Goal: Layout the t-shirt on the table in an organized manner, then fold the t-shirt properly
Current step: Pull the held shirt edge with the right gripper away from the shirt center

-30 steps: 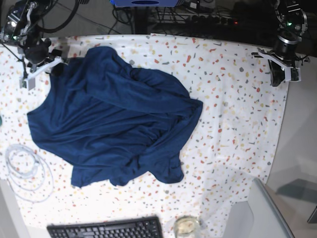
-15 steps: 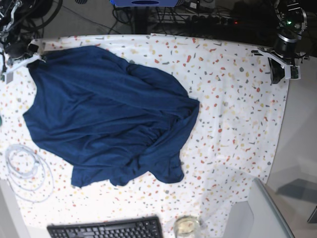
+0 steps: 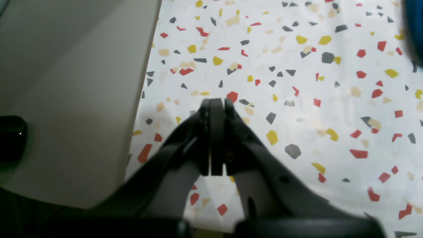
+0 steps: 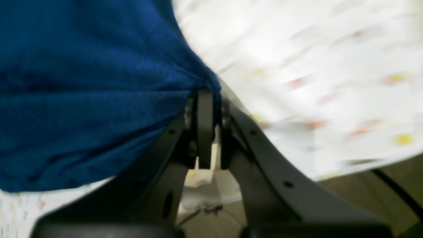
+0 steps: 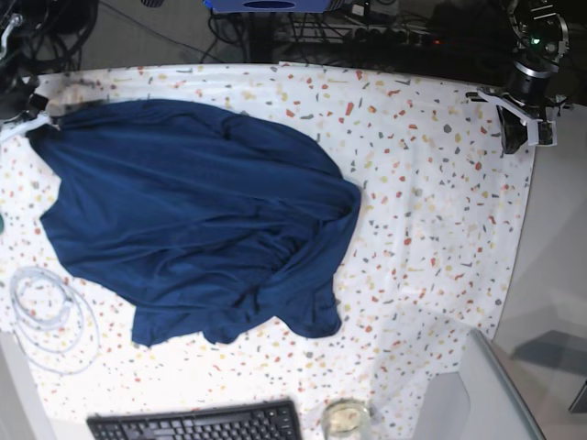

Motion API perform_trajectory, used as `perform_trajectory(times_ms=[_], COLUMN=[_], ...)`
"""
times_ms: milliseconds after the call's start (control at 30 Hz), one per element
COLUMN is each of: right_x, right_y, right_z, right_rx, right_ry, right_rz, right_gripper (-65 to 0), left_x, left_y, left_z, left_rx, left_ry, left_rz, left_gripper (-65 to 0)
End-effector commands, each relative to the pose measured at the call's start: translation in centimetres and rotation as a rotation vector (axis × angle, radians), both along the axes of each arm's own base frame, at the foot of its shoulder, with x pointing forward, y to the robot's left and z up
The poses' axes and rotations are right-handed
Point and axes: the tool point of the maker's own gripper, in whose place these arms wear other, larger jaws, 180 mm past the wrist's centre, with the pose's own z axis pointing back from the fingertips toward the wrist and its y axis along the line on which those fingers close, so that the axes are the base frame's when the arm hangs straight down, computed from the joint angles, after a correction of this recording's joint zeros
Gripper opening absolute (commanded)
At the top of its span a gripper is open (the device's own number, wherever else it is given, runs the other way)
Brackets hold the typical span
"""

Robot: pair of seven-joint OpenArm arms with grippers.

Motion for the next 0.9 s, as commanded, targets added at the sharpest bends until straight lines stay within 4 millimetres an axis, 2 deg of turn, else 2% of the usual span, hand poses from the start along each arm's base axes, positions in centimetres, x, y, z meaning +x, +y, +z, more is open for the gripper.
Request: perform_trajectory(times_ms=[0,67,167,233,300,333,400,467,533,600,700,767,867], right_x=[0.6,0.2,0.0,0.4,0.7,1.4,2.5,4.0,5.7,7.8,11.1,13.3,15.4], right_y=[-1.0,-2.0,-1.8,-1.4,-1.0,-0.3,2.4,5.3,6.4,4.7,0.1,-2.6,-5.0], right_z=[0.5,0.4,0.6,1.6,3.4,4.6,6.1,7.1,7.3,7.4,7.3,6.5,4.9], right_rx=[-0.009,-0.007,-0.009,-0.036,-0.094,-0.125,-0.158,-0.168,-0.168,-0.173,-0.174,-0.155,-0.124], right_ry=[-0.016,0.011,0.04,0.027,-0.004,-0.037,-0.097,-0.163,-0.212,-0.237,-0.249,-0.227,-0.158], right_rz=[-0.017,-0.058,-0.041,-0.009,0.042,0.082,0.186,0.296,0.341,0.281,0.137,0.1,0.087], right_gripper=[-65.0,-65.0,-63.5,-56.1,-45.0,-40.2,-32.3,-28.8,-28.4,-28.4,-28.4,-28.5,-29.0], left_x=[0.5,0.5,0.5,0.6,0.6,0.6,0.3,0.1,0.0,-0.1,-0.2,-0.3,-0.3], left_y=[0.4,0.4,0.5,0.7,0.8,1.0,2.3,3.6,4.1,4.2,4.1,4.1,4.0], left_z=[1.1,1.1,1.1,1.3,1.4,1.5,2.0,2.7,2.9,3.0,2.9,2.8,2.7], left_rx=[0.013,0.013,0.013,0.017,0.02,0.024,0.043,0.059,0.066,0.068,0.067,0.066,0.064], left_ry=[-0.041,-0.041,-0.041,-0.044,-0.045,-0.046,-0.055,-0.071,-0.076,-0.077,-0.071,-0.068,-0.068], left_rz=[-0.006,-0.006,-0.005,0.0,0.0,0.0,0.031,0.072,0.083,0.085,0.08,0.082,0.083], left_gripper=[-65.0,-65.0,-65.0,-65.0,-65.0,-65.0,-65.0,-65.0,-65.0,-65.0,-65.0,-65.0,-65.0])
